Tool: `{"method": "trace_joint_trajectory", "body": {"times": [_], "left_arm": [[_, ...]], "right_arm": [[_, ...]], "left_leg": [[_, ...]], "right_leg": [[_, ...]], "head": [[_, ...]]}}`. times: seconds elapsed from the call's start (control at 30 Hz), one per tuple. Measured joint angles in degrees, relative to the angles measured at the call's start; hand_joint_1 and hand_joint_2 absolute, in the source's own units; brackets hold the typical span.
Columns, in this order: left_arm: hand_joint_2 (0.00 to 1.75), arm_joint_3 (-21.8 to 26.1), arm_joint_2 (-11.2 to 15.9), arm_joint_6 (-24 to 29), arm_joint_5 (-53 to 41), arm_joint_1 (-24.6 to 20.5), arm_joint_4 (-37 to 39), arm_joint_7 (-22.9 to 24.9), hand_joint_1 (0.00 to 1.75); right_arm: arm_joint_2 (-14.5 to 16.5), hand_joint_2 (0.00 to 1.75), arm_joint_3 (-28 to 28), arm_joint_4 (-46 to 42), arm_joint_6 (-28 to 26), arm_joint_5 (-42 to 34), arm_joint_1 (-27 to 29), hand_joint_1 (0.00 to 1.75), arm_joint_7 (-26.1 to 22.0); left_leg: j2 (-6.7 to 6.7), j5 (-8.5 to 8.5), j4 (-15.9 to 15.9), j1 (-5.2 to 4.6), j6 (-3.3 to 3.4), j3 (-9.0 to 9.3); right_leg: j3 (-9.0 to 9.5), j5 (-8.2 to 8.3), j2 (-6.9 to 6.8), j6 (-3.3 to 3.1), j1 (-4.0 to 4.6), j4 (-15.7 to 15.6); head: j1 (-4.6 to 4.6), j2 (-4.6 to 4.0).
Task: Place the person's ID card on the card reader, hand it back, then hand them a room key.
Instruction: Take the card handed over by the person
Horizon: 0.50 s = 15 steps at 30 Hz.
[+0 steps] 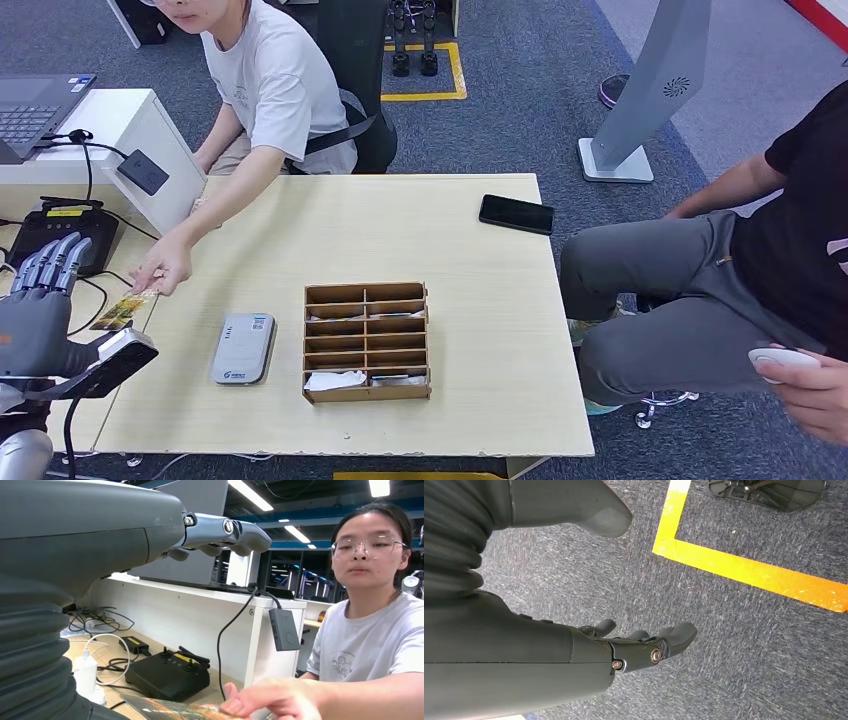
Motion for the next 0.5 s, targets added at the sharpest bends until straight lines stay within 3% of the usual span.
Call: {"method": "trace_joint_trajectory", "body": {"times": [0.5], "left_arm": [[1.75, 0.00, 0.00, 0.00, 0.00, -0.01, 0.01, 0.01, 0.00]], "right_arm": [[0.00, 1.75, 0.00, 0.00, -0.02, 0.00, 0.01, 0.00, 0.00]], "left_leg": [[0.00, 0.00, 0.00, 0.00, 0.00, 0.00]], "right_leg": [[0.00, 0.00, 0.00, 0.00, 0.00, 0.00]], "head": [[0.00, 0.00]]}}
